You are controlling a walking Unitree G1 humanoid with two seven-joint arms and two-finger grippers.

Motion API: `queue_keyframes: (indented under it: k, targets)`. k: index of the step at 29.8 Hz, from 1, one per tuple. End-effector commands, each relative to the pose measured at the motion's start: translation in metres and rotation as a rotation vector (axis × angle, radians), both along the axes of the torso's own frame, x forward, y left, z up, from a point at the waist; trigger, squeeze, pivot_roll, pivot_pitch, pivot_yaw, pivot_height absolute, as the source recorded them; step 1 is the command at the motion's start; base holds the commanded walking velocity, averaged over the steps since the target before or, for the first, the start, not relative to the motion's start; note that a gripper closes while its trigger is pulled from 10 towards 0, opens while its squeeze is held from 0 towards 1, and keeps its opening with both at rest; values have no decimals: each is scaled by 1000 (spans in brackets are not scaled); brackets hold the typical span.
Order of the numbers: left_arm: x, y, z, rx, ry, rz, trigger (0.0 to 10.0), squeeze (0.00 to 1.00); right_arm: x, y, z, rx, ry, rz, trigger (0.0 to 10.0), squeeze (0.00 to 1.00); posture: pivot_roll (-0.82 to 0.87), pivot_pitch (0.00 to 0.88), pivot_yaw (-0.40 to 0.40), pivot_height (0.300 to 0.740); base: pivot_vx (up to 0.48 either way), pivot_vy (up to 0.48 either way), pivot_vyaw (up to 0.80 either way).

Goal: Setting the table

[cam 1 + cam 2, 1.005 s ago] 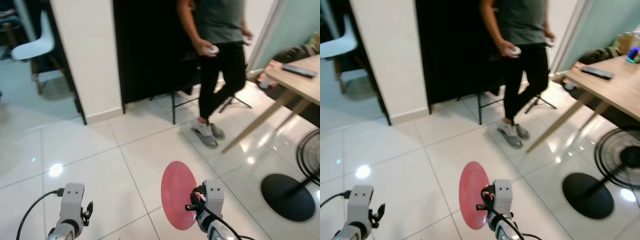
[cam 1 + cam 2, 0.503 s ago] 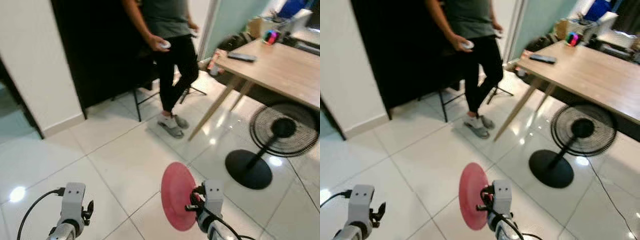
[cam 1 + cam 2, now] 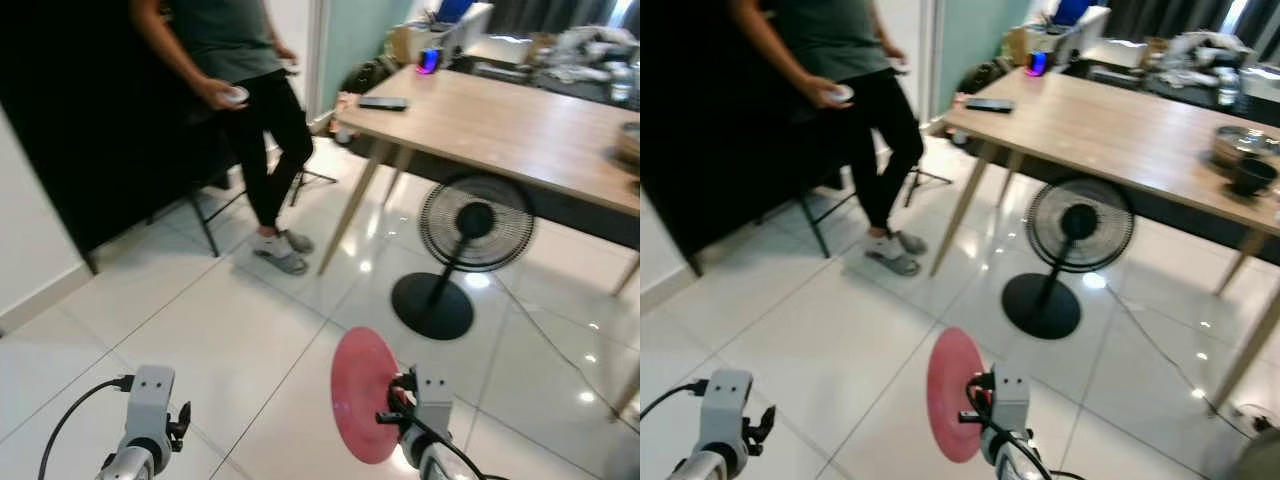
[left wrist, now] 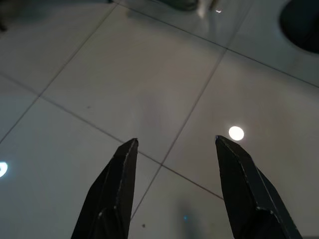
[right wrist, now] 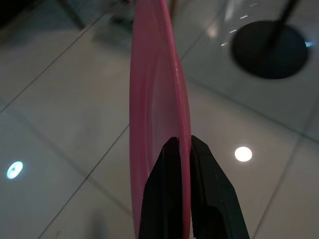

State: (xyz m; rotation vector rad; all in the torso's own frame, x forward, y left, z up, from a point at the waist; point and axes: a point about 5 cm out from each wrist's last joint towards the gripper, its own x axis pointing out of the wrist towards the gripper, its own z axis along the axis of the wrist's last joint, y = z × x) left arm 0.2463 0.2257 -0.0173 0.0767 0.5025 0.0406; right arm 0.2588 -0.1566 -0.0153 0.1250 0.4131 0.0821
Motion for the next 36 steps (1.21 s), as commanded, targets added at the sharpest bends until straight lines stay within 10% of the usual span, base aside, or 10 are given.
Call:
queue_keyframes:
  k: [1,23,29,30,36]
  targets:
    - [-8,3,-6,4,35,8,10000,0,-4,5,-4,7,13,7,10000,0,2,0,53,740,0,0,-756]
    - [1,11,8,75,-46,24,10000,0,3,2,6,-46,-47,16,10000,0,2,0,57,740,0,0,-756]
    - [39,17,73,77,-346,79,10000,0,41,-5,71,54,-325,-55,10000,0,7,0,54,740,46,0,-714]
    - [56,11,110,116,-486,60,10000,0,59,-3,113,80,-482,-50,10000,0,8,0,53,740,480,0,0]
    - [75,-10,170,94,-701,38,10000,0,76,9,184,108,-717,17,10000,0,12,0,51,740,480,0,0]
